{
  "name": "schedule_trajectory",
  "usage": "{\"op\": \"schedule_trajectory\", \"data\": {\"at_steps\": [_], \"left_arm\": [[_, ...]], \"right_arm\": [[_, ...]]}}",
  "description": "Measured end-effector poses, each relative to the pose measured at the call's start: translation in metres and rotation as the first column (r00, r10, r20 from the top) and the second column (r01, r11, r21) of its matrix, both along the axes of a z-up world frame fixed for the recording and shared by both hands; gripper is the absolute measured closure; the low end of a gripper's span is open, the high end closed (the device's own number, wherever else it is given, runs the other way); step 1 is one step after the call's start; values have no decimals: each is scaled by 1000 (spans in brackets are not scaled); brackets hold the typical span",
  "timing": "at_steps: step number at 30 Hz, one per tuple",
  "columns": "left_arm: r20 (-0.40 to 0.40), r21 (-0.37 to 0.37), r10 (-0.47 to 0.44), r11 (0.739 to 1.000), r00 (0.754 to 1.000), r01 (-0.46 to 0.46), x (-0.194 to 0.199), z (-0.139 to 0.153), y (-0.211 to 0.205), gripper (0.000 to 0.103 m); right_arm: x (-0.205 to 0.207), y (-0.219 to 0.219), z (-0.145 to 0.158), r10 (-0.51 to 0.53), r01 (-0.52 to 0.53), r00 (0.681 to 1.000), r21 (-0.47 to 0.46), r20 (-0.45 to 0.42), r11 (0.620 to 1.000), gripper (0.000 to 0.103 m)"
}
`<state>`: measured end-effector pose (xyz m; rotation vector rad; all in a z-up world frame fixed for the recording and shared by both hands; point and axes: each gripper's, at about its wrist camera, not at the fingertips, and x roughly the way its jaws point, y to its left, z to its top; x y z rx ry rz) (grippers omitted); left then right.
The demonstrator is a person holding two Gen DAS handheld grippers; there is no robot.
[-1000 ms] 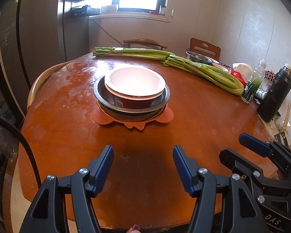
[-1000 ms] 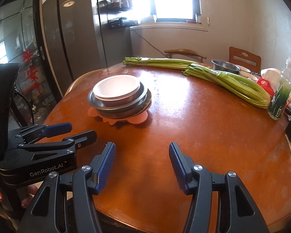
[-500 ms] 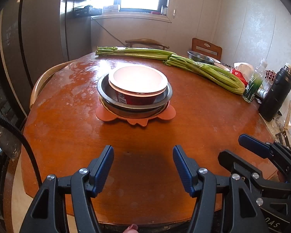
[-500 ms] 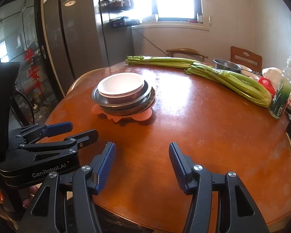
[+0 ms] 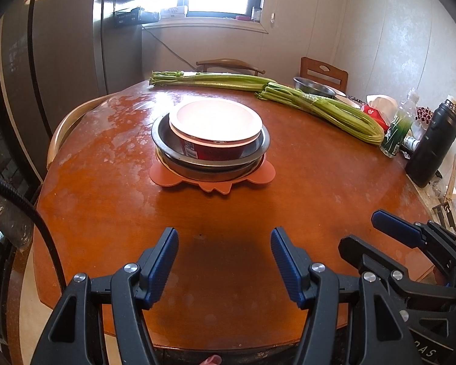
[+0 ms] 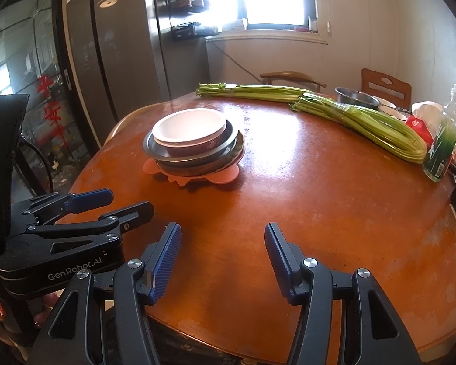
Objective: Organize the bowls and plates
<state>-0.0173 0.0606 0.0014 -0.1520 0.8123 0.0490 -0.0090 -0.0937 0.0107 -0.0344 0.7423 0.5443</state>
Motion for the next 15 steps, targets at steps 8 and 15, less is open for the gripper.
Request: {"op": "schedule_trajectory", "data": {"at_steps": [8, 15], "left_arm": [[-5, 5, -4, 1000, 1000, 4, 0, -2, 1, 40], [-10, 10, -7, 1000, 1000, 7, 1, -4, 1, 40]], "right_arm": [[0, -3, 0, -7, 7, 1000, 1, -3, 1000, 44], [0, -5, 0, -14, 14, 1000, 0, -2, 1000, 44]]}}
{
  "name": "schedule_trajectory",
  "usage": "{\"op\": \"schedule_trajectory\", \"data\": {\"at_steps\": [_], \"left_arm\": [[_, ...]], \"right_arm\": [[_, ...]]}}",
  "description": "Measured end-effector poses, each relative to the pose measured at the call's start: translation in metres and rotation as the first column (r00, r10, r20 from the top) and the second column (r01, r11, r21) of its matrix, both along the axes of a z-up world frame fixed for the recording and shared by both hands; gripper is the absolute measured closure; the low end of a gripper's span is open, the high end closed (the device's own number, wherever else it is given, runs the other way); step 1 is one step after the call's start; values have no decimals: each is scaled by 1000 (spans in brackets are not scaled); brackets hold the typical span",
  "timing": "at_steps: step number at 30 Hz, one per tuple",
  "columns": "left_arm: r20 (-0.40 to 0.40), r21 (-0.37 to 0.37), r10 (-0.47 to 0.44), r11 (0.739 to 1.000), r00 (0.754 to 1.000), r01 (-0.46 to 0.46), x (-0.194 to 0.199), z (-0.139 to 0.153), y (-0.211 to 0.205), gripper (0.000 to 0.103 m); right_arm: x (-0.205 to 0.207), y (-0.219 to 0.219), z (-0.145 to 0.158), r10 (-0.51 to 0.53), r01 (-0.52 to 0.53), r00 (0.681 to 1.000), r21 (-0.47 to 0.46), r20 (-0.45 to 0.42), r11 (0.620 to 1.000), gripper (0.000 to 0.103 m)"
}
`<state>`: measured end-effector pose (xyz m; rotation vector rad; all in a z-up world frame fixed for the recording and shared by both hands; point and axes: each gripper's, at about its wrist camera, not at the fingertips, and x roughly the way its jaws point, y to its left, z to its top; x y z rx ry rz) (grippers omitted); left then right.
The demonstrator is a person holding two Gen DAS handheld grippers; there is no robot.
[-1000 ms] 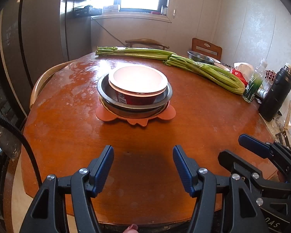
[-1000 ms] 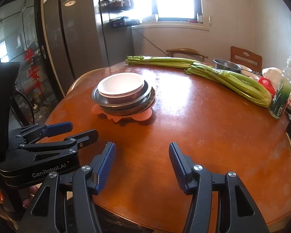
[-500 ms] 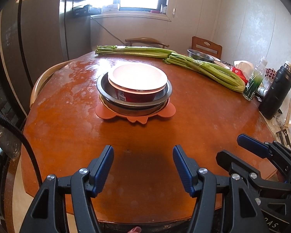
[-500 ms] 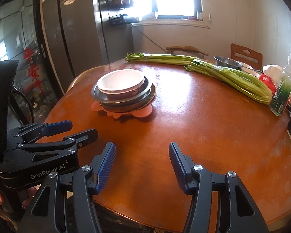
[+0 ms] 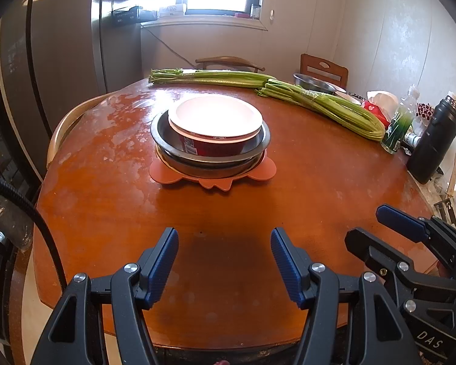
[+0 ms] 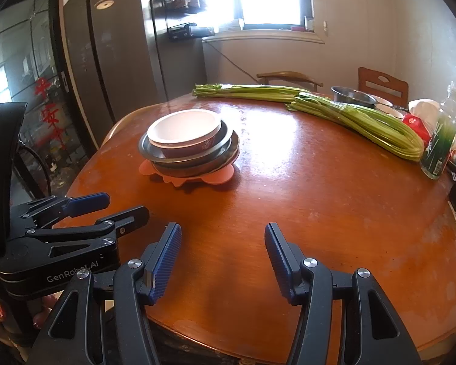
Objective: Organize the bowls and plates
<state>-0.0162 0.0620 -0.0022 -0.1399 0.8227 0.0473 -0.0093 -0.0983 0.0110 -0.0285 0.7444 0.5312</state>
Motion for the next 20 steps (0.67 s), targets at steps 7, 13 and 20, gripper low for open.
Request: {"op": "schedule_trajectory", "data": {"at_steps": [7, 13, 20], "left_arm": [[-7, 6, -4, 1000, 1000, 4, 2, -1, -2, 40], [-15, 9, 1, 1000, 1000, -1, 7, -2, 1, 40], [-33, 20, 47, 999, 998, -47, 33, 2, 33, 40]], "right_arm": [[3, -3, 1, -10, 10, 1000, 0, 1, 1000, 44], [10, -8, 1, -26, 26, 1000, 0, 0, 1000, 44], [43, -37, 0, -101, 101, 995, -20, -21, 995, 44]]}}
